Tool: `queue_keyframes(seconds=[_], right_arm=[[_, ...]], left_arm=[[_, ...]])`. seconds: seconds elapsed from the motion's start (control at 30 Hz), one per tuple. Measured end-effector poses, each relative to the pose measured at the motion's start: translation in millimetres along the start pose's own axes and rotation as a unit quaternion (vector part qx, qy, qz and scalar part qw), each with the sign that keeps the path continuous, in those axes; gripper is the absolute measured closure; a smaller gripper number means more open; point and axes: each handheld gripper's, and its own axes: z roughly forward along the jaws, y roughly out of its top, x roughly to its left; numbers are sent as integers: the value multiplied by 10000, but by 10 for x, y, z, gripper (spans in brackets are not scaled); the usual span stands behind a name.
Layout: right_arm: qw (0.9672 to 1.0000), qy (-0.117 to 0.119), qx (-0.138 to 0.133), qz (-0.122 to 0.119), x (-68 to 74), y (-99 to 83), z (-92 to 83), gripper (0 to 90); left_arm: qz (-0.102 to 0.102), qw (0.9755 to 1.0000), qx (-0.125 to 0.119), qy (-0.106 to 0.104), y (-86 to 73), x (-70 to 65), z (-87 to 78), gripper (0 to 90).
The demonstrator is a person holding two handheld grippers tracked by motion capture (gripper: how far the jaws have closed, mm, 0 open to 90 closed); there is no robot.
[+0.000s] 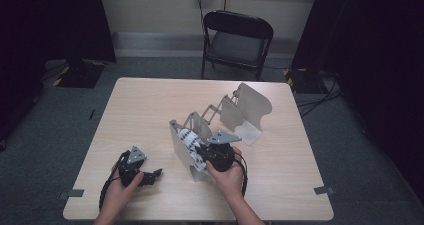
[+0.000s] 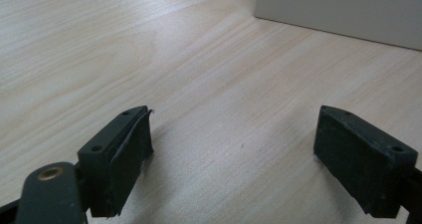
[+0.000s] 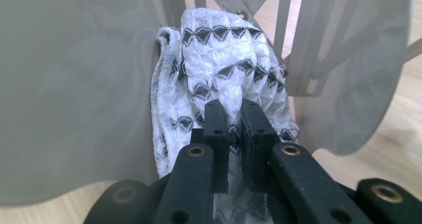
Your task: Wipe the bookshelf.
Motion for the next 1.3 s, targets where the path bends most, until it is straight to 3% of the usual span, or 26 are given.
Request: queue_keyframes(seconds=[0.1, 0.3, 0.37, 0.4, 0.47, 0.53, 0.57, 0.73, 0.8, 0.93, 1.0, 1.13, 1.3], right_arm=[[9999, -1, 101, 32, -7, -24, 55, 840], [9989, -65, 399, 231, -40, -347, 322, 823], [9989, -79, 410, 189, -35, -389, 363, 795], [9991, -165, 393, -24, 6, -434, 418, 709], [9981, -283, 393, -383, 55, -426, 432, 636], [9968, -378, 378, -592, 71, -410, 446, 537], [9963, -406, 349, -670, 70, -406, 452, 533], [9973, -424, 258, -543, 10, -399, 459, 453], [9968, -457, 368, -542, -9, -414, 472, 433], [9949, -434, 603, -683, -3, -435, 495, 482], [9934, -489, 698, -770, 14, -425, 479, 597], [9903, -544, 926, -881, 39, -403, 427, 712], [9908, -442, 982, -823, 36, -460, 291, 755]], left_arm=[[-3, 10000, 1, -1, 0, 0, 0, 148], [-2, 10000, 1, 0, 0, 0, 0, 148], [-2, 10000, 1, -1, 0, 0, 0, 148], [-3, 10000, 2, -2, 0, 0, 0, 148], [-1, 10000, 3, -2, 0, 1, 0, 148], [-3, 10000, 6, 7, 1, -1, 0, 148], [-5, 10000, 6, 7, 1, -1, 0, 148], [-4, 10000, 9, 10, 1, -1, 0, 148], [-3, 10000, 6, 7, 1, -1, 0, 148], [-2, 10000, 4, 5, 0, -1, 0, 148], [-1, 10000, 5, 6, 0, -1, 0, 148], [-3, 10000, 1, -2, 0, 0, 0, 148], [-1, 10000, 2, -1, 0, 0, 0, 148]])
